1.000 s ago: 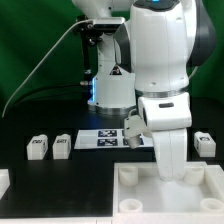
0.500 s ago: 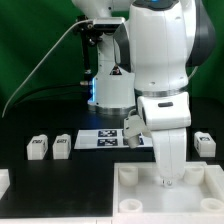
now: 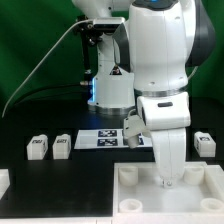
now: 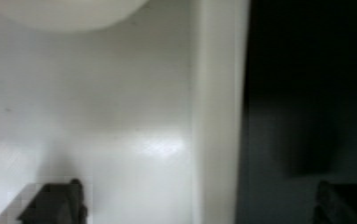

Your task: Assemble one leg

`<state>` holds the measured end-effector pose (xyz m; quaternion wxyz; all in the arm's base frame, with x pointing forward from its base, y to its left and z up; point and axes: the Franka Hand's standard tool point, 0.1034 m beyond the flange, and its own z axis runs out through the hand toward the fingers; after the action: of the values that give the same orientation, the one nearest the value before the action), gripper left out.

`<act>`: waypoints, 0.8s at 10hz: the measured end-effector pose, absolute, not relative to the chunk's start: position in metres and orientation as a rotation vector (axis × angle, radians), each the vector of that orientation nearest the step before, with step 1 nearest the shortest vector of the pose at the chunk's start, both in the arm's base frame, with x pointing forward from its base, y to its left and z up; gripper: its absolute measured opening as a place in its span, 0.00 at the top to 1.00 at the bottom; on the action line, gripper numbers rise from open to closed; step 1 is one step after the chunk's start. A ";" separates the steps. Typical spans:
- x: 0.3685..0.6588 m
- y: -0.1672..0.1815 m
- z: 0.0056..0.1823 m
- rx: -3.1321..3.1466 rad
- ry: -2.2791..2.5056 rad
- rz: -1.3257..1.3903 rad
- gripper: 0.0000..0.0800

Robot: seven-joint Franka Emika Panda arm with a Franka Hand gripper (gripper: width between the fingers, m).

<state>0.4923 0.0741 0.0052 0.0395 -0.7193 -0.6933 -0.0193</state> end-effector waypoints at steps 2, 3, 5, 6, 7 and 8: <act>0.492 0.074 0.006 -2.229 -2.101 -0.059 0.19; 0.489 0.078 0.014 -2.326 -2.005 -0.058 0.19; 0.476 0.087 0.038 -2.447 -1.895 -0.063 0.19; 0.471 0.097 0.047 -2.594 -1.690 -0.060 0.19; 0.467 0.111 0.055 -2.687 -1.543 -0.064 0.19; 0.460 0.131 0.059 -2.797 -1.320 -0.064 0.19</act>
Offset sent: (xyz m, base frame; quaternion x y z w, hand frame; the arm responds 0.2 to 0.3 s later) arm -0.0236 0.0065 0.0434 -0.0513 -0.0428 0.0751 0.9949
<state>0.4602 0.1305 0.0590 0.0241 -0.9038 -0.4267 -0.0207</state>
